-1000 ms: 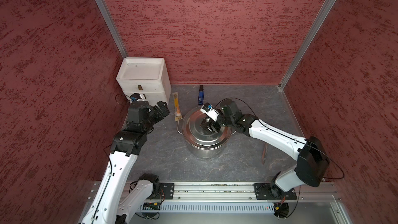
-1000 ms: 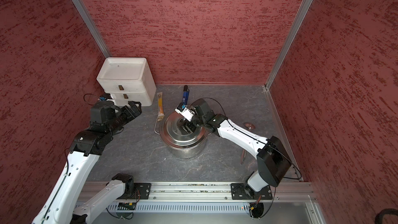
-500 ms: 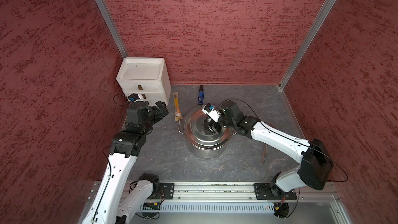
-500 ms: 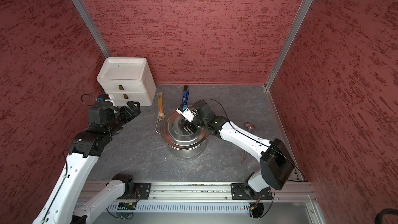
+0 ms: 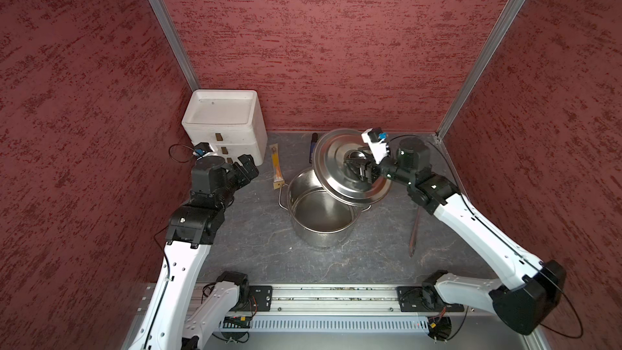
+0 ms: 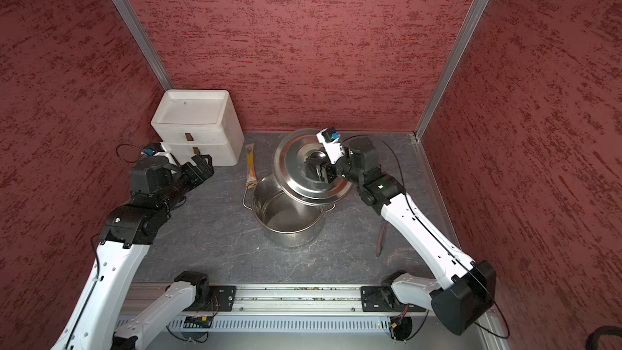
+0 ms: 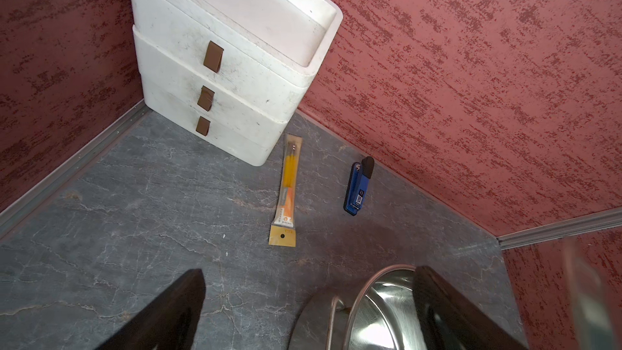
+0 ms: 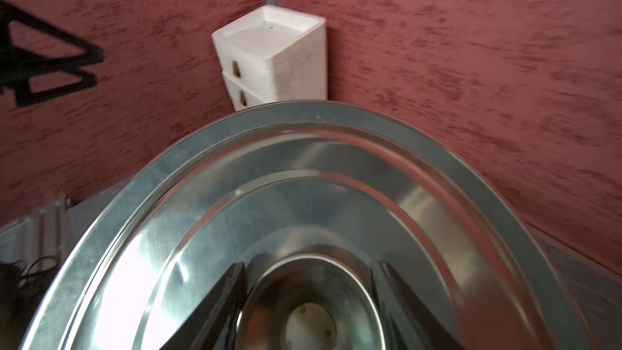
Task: Stir the soup with a spoon
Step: Pick up the lid from the pan, then place the lid at the center of the board.
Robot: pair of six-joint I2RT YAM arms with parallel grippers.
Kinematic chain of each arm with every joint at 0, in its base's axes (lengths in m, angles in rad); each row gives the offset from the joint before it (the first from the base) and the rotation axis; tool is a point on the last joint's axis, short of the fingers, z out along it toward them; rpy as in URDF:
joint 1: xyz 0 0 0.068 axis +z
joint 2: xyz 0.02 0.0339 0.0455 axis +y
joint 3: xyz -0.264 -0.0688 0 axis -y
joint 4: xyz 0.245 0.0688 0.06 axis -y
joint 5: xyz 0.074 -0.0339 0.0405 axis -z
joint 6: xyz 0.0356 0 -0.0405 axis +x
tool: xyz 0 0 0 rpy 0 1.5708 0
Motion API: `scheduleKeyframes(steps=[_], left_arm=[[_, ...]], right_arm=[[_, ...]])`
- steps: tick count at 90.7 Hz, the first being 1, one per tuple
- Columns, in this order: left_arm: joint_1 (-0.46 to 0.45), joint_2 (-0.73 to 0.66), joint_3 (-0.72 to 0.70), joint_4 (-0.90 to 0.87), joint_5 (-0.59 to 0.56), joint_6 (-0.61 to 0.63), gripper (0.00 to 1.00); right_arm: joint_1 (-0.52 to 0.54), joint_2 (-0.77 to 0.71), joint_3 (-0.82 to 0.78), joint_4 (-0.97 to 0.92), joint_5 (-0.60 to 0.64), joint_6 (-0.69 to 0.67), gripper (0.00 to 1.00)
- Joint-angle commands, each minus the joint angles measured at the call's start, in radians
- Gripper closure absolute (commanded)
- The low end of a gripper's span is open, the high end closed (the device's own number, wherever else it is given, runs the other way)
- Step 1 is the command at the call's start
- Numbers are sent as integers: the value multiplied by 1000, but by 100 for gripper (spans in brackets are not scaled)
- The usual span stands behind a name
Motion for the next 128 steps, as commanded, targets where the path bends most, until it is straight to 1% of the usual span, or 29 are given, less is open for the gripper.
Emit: scheduleKeyframes(steps=[1,9,14,25,30,40,57,74,82,95,106,114,128], left_arm=[[7,-6,24,-24,-5,11,0],[7,-7,27,-21,8,13,0],[6,-6,28,-19,17,14,0],[6,3,36,-17,41,11,0],[7,8,44,-20,55,10,0],[5,19,57,-25,92,13,0],[3,22,76,-55,105,8,0],[3,17,80,-53,91,-8,0],[1,23,80,-46,90,-17,0],[-5,41,86,-42,88,-34,0],[-16,46,83,-32,80,-51,0],[-27,45,79,-27,66,-55,0],[-37,43,81,-34,47,-53,0]], right_arm=[[-112,-18,44,-45,58,38,63],[-230,16,39,-50,101,54,64],[-276,56,33,-36,124,40,64],[-327,166,29,31,161,12,64],[-346,228,44,68,163,31,64],[-373,396,85,124,181,78,63],[-374,578,130,190,166,148,63],[-362,691,156,211,132,195,63],[-346,728,157,231,143,202,62],[-333,781,231,164,169,208,59],[-324,827,289,87,167,259,54],[-305,845,277,81,178,301,53],[-262,853,240,107,233,377,51]])
